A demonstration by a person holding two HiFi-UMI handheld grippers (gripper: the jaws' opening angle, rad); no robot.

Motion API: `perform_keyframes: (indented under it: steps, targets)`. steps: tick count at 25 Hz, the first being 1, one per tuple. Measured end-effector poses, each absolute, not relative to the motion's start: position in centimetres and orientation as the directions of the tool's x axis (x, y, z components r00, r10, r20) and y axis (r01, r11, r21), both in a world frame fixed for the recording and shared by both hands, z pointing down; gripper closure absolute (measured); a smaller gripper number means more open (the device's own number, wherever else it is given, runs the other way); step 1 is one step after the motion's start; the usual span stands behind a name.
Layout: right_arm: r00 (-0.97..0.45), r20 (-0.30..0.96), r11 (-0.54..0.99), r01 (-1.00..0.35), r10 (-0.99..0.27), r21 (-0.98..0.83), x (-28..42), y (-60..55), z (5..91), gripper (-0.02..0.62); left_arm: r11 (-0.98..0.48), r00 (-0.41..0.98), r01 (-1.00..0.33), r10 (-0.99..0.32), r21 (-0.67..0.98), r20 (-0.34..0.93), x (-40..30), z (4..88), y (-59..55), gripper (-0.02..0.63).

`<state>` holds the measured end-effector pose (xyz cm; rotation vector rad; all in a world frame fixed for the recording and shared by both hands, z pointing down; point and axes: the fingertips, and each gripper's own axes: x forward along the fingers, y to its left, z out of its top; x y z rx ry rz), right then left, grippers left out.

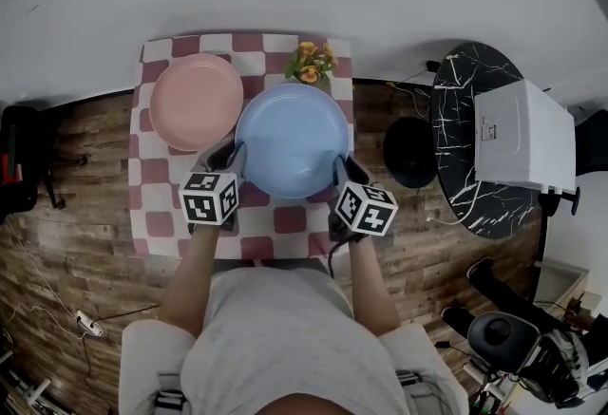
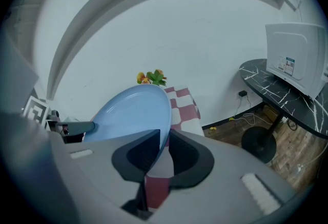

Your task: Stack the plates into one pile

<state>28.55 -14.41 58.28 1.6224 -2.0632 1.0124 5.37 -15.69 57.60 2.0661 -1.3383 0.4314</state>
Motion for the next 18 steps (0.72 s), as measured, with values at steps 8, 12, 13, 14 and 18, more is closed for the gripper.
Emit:
perform_keyframes:
  steps: [8,12,13,14,18]
  targets:
    - [-0.384,0.561,0.223,-0.915,-0.733,-0.336,23.1,-16.3,54.5,0.540,-0.207,0.339,-0.931,-0.798,0.301,0.499,-0.2,53.7,-15.0,0.537]
    - [-0.440,0.521,0.301,-0.894,-0.731,-0.333,19.7,-17.4,52.5,0.543,-0.150,0.281,-0.943,-0.840,0.297,0.465,-3.5,52.1,-14.3,0.537]
    - [-0.454,0.511,0.319,-0.887,-0.730,-0.333,18.8,-17.6,52.1,0.543,-0.137,0.266,-0.946,-0.849,0.295,0.457,-4.3,51.7,-14.1,0.537]
    - [-0.468,0.501,0.336,-0.881,-0.728,-0.334,17.9,-17.8,51.7,0.543,-0.124,0.250,-0.948,-0.857,0.292,0.450,-5.1,51.4,-13.9,0.537]
    - [-0.518,0.472,0.399,-0.854,-0.713,-0.334,14.5,-18.1,50.4,0.543,-0.075,0.194,-0.958,-0.882,0.278,0.429,-8.2,50.3,-12.9,0.537]
